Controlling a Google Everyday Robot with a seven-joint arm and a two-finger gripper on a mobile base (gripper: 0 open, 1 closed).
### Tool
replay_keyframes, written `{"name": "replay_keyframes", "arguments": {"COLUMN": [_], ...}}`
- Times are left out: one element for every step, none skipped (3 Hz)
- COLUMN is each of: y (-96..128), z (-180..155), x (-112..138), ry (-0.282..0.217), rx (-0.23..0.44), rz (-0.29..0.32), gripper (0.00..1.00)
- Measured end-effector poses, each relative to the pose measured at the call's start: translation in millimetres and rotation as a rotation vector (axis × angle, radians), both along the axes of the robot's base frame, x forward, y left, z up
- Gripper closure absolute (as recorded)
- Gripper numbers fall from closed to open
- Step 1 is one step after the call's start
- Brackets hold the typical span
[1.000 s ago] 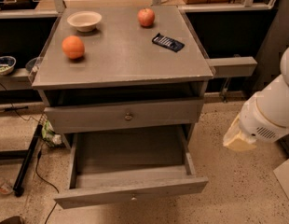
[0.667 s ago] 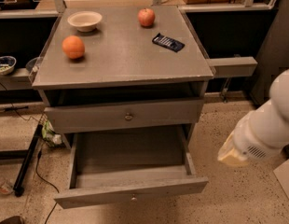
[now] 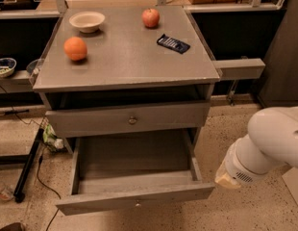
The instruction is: Close middle drawer
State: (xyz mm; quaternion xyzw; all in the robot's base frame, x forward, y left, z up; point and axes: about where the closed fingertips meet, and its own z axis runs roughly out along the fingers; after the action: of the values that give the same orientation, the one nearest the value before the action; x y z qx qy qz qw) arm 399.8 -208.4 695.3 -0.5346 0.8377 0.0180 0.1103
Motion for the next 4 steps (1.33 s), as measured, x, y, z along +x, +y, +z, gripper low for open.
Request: {"name": "replay_keyframes", "arguments": {"y": [1,4,4,6], "z": [-38,-86,-87,-104], "x": [4,22,19,4], "ry": [0.032,0.092,0.085,0.046], "rx": [-0.032,-0.013,-0.015,-0.018], "rz": [0.002,-0.002,-0.008,-0.051], "gripper": [1.00,1.00,1.00,1.00]}}
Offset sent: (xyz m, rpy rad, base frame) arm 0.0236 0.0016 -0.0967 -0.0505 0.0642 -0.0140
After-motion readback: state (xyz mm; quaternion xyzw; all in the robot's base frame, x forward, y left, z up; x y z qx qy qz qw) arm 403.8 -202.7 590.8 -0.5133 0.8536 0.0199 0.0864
